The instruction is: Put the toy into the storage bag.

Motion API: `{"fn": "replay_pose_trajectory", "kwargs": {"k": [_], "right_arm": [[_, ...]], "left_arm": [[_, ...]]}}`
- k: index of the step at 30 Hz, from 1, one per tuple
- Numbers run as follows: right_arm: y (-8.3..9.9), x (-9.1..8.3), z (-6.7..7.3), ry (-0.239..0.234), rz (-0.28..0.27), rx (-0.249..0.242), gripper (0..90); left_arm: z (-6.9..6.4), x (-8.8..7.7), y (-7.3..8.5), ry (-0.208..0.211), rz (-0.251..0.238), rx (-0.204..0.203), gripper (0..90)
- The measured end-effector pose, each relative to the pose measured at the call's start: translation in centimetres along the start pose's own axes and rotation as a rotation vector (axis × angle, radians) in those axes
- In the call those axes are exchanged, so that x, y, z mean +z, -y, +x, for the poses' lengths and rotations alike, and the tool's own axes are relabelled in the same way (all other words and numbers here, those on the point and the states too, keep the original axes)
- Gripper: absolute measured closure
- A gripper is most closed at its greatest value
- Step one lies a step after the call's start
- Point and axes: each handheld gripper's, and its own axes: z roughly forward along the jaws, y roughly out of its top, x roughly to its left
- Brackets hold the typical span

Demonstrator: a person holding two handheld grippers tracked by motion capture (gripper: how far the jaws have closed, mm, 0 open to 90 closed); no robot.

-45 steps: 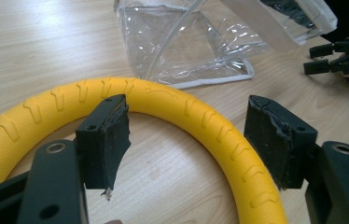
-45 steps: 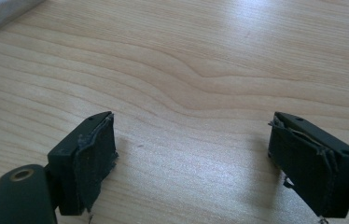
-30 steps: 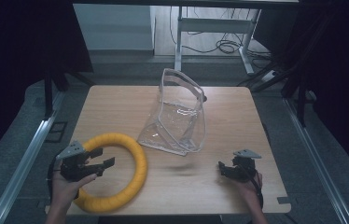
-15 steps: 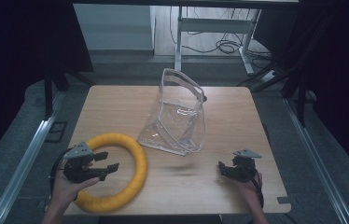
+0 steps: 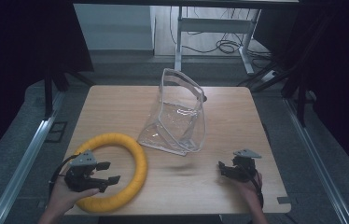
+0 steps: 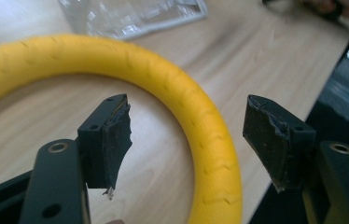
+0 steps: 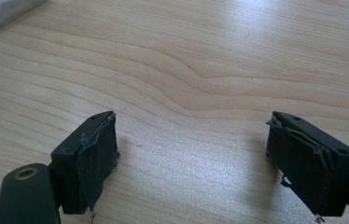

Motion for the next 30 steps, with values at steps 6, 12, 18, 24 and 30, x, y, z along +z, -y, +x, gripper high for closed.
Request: {"fn": "replay_pose_trajectory", "kwargs": {"k": [6, 12, 18, 24, 30], "right_arm": [[0.0, 0.0, 0.0, 0.002, -0.001, 0.0, 17.1], [0.0, 0.0, 0.0, 0.003, -0.001, 0.0, 17.3], [0.0, 0.0, 0.0, 0.002, -0.001, 0.001, 17.4], [0.0, 0.0, 0.0, 0.002, -0.001, 0.0, 17.3], [0.0, 0.0, 0.0, 0.003, -0.001, 0.001, 17.4]], "left_arm": [[-0.9, 1.2, 0.5, 0.027, 0.09, 0.034, 31.8], [-1.6, 2.7, 1.1, 0.034, 0.18, 0.053, 31.7], [-2.2, 4.0, 1.7, 0.025, 0.293, 0.087, 31.6], [-2.8, 4.9, 2.0, 0.008, 0.399, 0.113, 31.9], [-3.3, 5.9, 2.2, -0.012, 0.475, 0.131, 32.9]]}}
